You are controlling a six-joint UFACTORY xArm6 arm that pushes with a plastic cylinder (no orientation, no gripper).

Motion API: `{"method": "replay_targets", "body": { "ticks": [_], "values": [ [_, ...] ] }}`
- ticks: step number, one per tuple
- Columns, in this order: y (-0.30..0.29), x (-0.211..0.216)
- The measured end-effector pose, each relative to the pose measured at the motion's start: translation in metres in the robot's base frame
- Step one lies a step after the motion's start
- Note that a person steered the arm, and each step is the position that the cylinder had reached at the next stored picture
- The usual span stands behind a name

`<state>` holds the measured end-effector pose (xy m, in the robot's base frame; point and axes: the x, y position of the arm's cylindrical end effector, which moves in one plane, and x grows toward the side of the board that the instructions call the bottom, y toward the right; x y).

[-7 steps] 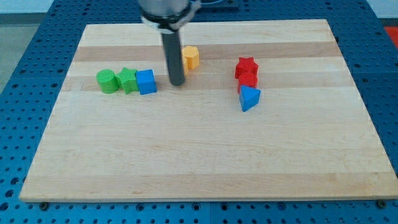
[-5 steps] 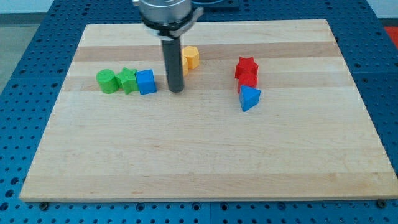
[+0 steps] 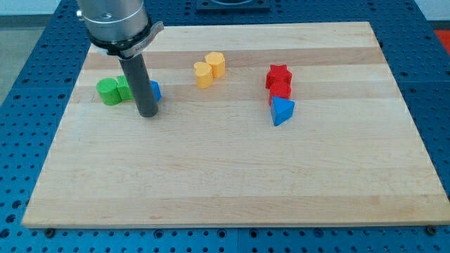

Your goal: Place the blue cube above the green blocks

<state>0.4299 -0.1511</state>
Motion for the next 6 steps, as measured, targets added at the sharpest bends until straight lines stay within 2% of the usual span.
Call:
{"method": "replay_targets", "body": {
  "ticks": [1, 2, 4, 5, 6],
  "values": [
    [0.0, 0.0],
    [0.002, -0.027],
    [0.002, -0.112],
    [0.002, -0.14],
    [0.003, -0.143]
  ]
}}
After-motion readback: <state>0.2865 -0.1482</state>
